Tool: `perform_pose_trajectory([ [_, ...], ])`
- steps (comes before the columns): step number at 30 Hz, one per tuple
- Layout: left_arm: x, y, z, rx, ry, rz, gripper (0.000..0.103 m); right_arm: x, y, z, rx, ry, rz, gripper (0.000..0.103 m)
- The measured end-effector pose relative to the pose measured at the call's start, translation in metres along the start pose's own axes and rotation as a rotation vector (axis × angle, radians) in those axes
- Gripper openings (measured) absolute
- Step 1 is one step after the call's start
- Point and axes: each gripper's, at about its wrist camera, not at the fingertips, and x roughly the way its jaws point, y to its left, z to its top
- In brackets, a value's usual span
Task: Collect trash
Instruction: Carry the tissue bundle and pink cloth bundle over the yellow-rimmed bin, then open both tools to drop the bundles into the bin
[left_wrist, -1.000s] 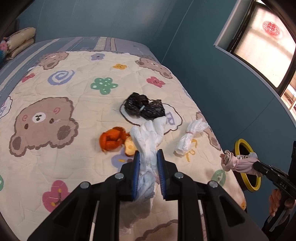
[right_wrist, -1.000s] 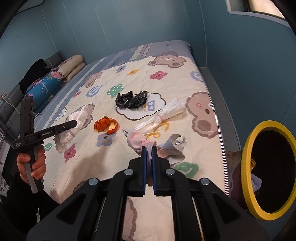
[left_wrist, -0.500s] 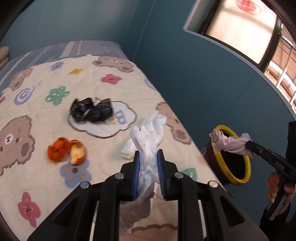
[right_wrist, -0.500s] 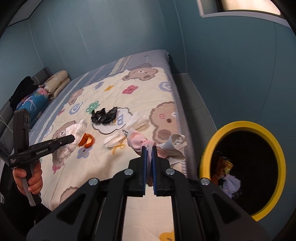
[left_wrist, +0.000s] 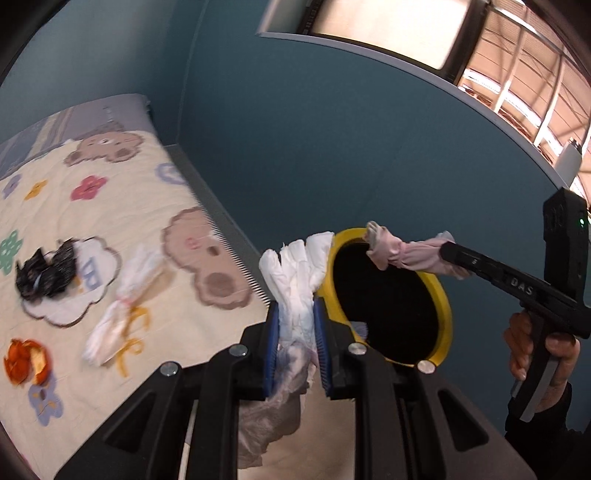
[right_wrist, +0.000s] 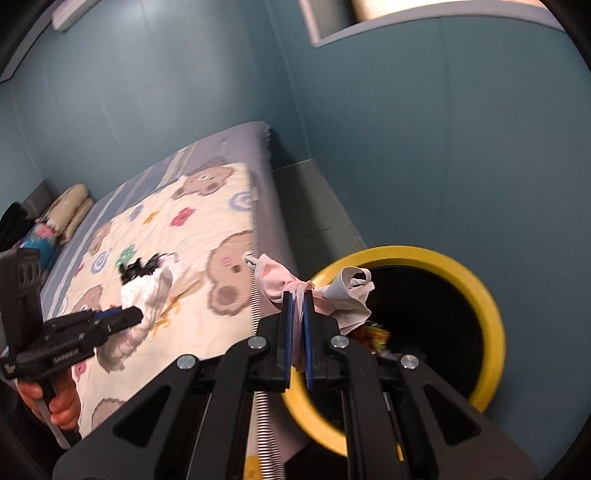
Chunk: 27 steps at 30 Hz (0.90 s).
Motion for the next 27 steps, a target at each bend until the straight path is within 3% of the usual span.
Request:
perform_pose_trajectory([
  [14,0.093,-0.072,0.016,0.044,0.085,-0.115,0.017,0.020,-0.066,0.013,0.097,0.017,-0.073,0.005],
  [23,0.115,-0.090,0.021,0.039,0.088,-0.161,0.018,0.036,-0.086,0.016,0.137,0.026,-0.084,0.006],
  [27,0.119,-0.091,0.022,0.044,0.087,-0.163,0.024,0.035,-0.091,0.017,0.164,0.011,-0.087,0.007],
])
